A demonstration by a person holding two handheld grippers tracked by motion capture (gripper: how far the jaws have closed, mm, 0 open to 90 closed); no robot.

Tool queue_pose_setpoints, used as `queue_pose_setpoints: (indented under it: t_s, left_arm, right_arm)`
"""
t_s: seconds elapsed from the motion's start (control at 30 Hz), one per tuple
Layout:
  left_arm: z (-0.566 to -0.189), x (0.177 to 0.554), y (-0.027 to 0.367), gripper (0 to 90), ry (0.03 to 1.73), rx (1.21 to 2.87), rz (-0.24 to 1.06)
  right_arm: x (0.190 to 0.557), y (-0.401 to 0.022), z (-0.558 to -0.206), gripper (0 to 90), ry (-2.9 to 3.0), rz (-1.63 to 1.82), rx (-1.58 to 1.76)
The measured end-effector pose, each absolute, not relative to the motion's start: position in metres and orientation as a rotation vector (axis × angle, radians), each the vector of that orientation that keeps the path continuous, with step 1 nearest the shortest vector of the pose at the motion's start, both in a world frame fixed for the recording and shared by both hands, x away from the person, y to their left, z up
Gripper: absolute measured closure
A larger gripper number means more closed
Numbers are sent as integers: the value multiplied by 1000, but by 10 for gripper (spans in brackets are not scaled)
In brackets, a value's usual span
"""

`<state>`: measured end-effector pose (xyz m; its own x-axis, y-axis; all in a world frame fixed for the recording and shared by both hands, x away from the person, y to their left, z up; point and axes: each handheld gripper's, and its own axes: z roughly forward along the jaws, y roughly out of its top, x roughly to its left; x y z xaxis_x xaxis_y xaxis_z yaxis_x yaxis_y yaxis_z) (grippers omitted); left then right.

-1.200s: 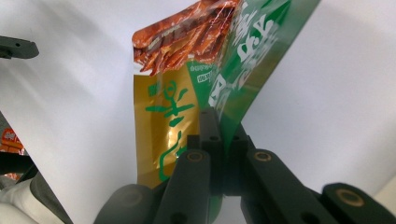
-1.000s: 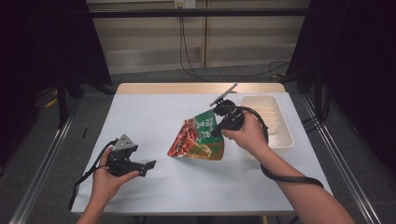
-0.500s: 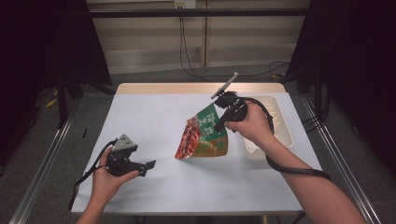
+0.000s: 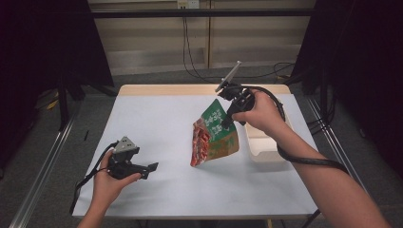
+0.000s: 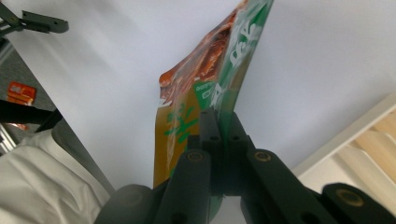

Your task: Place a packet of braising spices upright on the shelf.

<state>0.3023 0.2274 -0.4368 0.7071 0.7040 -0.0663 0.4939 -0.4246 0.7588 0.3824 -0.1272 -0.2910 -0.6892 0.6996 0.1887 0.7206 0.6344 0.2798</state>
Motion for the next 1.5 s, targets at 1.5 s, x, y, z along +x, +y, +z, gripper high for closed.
queue_pose_setpoints:
  t_s: [1.5]
  left_arm:
    - [-435, 301, 227, 60, 907, 2091, 352]
  right_arm:
    - [394, -147, -226, 900, -2885, -332, -1125]
